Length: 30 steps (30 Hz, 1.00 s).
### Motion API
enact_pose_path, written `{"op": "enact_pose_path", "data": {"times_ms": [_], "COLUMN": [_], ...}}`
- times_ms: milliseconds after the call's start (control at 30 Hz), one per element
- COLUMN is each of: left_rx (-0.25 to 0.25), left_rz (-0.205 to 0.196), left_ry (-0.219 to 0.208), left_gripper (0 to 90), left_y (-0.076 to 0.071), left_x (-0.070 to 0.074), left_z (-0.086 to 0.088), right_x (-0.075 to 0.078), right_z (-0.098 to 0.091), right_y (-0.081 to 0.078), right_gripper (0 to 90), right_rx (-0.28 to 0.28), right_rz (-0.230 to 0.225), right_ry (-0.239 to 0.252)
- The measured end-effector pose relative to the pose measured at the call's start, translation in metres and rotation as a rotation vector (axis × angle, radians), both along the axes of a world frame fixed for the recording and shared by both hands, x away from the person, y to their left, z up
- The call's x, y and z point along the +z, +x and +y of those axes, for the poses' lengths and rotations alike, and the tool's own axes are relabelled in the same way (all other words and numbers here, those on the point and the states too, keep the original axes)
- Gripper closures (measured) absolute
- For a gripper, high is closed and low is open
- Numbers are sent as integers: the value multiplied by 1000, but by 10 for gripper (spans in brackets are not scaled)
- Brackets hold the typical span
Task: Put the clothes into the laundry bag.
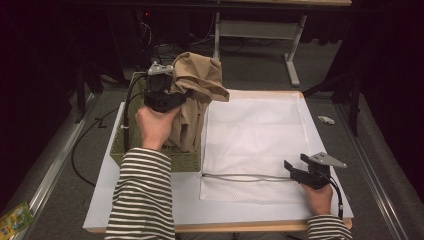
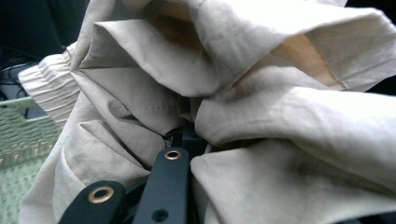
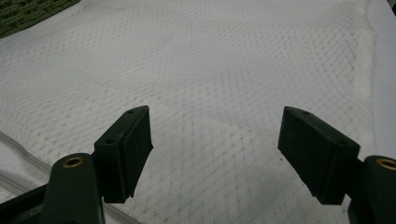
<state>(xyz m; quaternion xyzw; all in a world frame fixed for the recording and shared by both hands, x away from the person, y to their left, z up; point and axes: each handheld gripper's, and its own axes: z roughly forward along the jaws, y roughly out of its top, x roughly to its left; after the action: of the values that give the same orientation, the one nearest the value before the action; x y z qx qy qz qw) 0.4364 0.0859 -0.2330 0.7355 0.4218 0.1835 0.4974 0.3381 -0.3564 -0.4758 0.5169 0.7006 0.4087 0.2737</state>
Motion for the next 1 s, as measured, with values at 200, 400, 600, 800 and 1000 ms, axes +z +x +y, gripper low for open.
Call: {"op": "enact_pose_path", "data": {"times_ms": [200, 400, 600, 800, 1000], "left_rx": [-49, -101, -182, -245, -283], "left_rz": [-22, -29, -49, -48, -32], "left_ry": [-23, -51, -125, -113, -78], "left_gripper": [764, 765, 765, 764, 763], "left_y": [-5, -6, -11, -11, -7], "left_x": [12, 18, 33, 31, 17], "left_z": [-15, -31, -50, -80, -114], "right_x": [0, 0, 0, 0, 1], "right_z": [0, -1, -1, -1, -5], "right_y": [0, 0, 0, -1, -3], "right_gripper": [258, 257, 257, 255, 260], "right_rx": [3, 5, 0, -10, -29], "right_rz": [-5, -4, -4, -9, -34], "right_ry": [-1, 1, 1, 11, 38]}}
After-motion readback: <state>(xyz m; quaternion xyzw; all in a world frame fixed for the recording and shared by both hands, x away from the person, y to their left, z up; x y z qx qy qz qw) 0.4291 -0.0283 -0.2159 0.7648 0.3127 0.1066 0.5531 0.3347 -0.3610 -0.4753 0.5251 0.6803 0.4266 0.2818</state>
